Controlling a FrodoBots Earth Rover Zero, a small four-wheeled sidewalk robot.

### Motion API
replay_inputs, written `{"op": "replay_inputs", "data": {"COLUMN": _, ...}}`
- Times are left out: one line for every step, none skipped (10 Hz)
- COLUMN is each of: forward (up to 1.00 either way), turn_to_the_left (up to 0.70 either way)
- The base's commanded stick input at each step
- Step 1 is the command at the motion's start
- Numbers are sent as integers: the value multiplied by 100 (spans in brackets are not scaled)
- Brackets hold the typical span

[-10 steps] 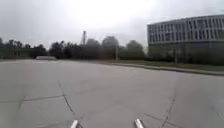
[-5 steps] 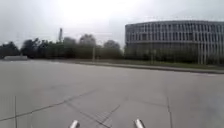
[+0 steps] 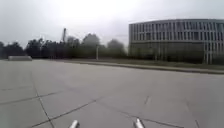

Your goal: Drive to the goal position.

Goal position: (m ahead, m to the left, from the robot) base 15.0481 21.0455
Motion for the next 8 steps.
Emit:
{"op": "replay_inputs", "data": {"forward": 100, "turn_to_the_left": 0}}
{"op": "replay_inputs", "data": {"forward": 100, "turn_to_the_left": 0}}
{"op": "replay_inputs", "data": {"forward": 100, "turn_to_the_left": 0}}
{"op": "replay_inputs", "data": {"forward": 100, "turn_to_the_left": 37}}
{"op": "replay_inputs", "data": {"forward": 100, "turn_to_the_left": 40}}
{"op": "replay_inputs", "data": {"forward": 100, "turn_to_the_left": 40}}
{"op": "replay_inputs", "data": {"forward": 100, "turn_to_the_left": 40}}
{"op": "replay_inputs", "data": {"forward": 100, "turn_to_the_left": 40}}
